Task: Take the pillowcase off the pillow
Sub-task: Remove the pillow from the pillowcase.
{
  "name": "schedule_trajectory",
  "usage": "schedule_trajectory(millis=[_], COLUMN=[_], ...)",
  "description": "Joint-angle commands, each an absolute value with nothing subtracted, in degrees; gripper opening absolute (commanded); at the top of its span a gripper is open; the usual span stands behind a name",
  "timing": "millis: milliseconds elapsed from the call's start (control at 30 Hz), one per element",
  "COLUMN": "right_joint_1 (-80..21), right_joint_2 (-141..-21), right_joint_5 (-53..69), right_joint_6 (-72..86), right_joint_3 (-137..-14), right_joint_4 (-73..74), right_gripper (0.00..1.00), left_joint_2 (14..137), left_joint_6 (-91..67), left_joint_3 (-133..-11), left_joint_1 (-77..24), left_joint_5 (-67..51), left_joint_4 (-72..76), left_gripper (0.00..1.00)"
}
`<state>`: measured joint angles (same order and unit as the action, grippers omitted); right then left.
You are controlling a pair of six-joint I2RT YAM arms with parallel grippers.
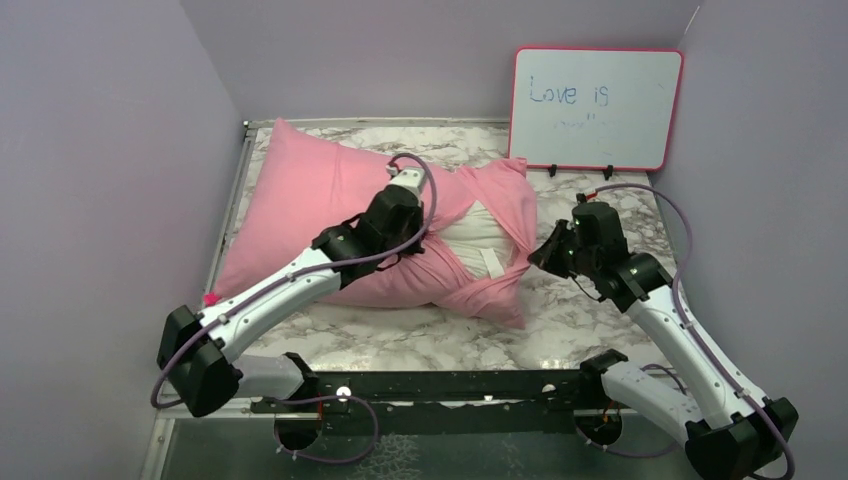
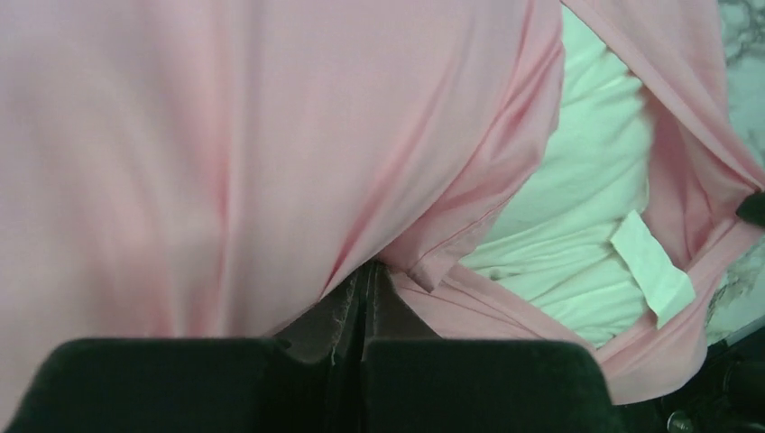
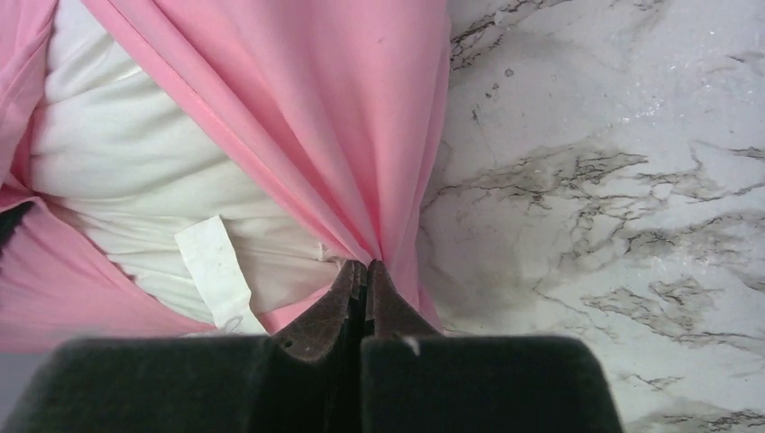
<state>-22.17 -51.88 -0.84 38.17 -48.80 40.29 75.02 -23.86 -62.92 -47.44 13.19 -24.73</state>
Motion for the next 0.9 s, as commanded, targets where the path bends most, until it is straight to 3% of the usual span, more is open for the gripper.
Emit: schedule_trajectory(millis=[0,267,367,500,700,867], right_joint_1=[-20.93,-20.94,-20.93,-20.92,-20.92,-20.92], right_joint_2=[-50.3,-51.34,-51.06,-52.79,-59.99,-69.06], right_joint_5=[-11.11,11.18,12.67,12.31,12.57,11.36], right_joint_6=[36.89,27.2,26.06,24.84,20.47,18.11], right_joint_3=[-48.57,-48.5,-49.88,-53.75,-61.75,-64.86], right_joint_4=[46.68,40.87,41.14,42.23,42.34,40.84], right_gripper=[0.01,0.06,0.29,0.39,0.81,0.89], left_joint_2=[67.01,62.79,62.17,62.02,62.17,61.66], left_joint_6=[-23.68,-22.33,-21.9,-22.16,-22.77,-23.28], left_joint_3=[-57.72,-54.05,-53.28,-53.36,-52.16,-51.82], left_joint_1=[-38.9,-38.72,-38.91,-39.02,-39.42,-39.51], left_joint_5=[22.13,1.4,-2.63,-7.03,-9.25,-8.39], left_joint_4=[-34.62,-25.03,-23.67,-23.61,-23.52,-23.56], left_gripper=[0.0,0.0,0.0,0.0,0.0,0.0])
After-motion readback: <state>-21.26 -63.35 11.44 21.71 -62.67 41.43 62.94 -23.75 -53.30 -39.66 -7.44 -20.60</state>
